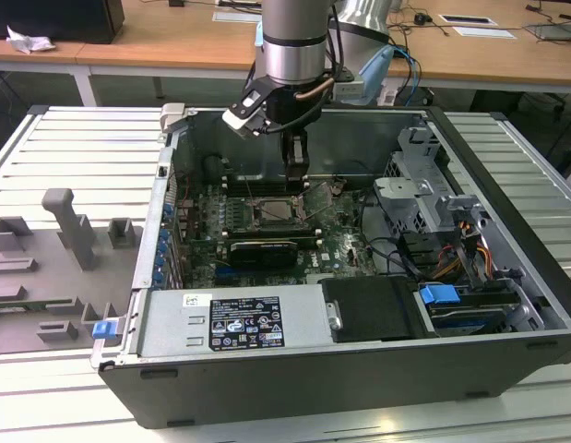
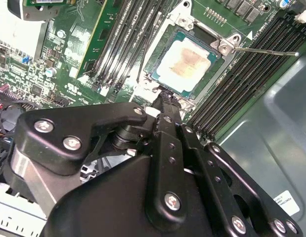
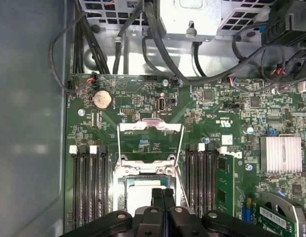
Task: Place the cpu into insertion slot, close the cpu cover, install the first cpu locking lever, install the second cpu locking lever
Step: 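Close the cpu cover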
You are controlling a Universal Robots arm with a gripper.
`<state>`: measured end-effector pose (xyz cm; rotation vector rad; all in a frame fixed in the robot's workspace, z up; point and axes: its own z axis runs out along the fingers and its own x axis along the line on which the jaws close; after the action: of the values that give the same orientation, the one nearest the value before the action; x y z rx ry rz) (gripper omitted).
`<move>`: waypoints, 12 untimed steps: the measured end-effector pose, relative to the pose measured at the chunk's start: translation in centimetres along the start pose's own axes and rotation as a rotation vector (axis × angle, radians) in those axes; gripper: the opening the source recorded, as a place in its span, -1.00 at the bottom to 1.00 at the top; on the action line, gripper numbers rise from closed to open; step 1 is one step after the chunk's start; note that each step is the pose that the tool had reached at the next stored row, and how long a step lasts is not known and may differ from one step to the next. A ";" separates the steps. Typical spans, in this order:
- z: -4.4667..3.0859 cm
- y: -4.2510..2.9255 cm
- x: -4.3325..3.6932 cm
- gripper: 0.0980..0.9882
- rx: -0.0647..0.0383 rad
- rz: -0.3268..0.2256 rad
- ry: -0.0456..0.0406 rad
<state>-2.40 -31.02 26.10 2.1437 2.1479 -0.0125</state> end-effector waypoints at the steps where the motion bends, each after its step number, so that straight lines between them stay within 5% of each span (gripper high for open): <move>1: -0.04 0.03 0.00 -0.98 0.000 0.000 -0.0016; 12: 0.01 1.70 -0.01 -0.98 0.002 -0.001 -0.0090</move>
<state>-0.71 -31.03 26.21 2.1400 2.1448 -0.0246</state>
